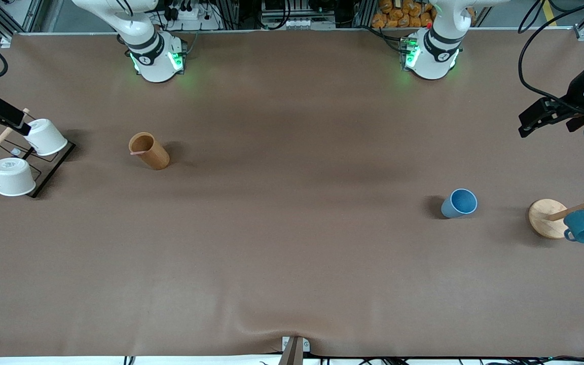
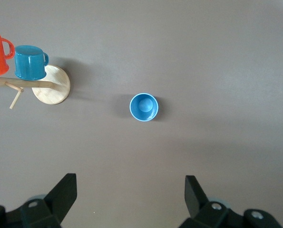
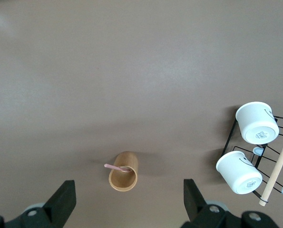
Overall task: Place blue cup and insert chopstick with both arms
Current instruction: 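Reach the left gripper to the blue cup while the right gripper reaches the chopstick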
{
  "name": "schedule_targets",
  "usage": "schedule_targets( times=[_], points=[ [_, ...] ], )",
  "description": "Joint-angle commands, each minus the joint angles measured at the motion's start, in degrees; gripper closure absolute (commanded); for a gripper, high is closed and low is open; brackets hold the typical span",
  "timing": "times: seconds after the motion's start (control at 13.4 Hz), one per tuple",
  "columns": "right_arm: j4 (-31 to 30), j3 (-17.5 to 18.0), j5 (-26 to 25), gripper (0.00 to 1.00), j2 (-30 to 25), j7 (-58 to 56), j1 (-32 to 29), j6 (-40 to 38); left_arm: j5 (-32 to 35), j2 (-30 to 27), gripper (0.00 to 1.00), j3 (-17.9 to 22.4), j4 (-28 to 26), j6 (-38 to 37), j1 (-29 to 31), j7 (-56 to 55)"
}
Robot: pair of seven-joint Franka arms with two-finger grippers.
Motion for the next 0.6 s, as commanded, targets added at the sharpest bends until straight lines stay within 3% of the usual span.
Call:
schedule_targets(
  times=[0.0, 0.45, 0.52],
  points=[
    [0.51, -0.14, -0.63, 0.00, 0.22, -0.08, 0.24, -0.41, -1.36, -0.03, 0.00, 0.37, 0.75, -1.04, 0.05, 1.59],
    [0.69, -0.14, -0.46, 0.00, 1.71, -0.16, 1.02, -0.41, -1.36, 1.72, 0.00, 0.45, 0.93, -1.04, 0.13, 5.35],
    [0.16, -0.05, -0.37, 0.00, 3.97, -0.51, 1.81, -0.41, -1.36, 2.42, 0.00, 0.54, 0.75, -0.86, 0.31, 6.07]
  ],
)
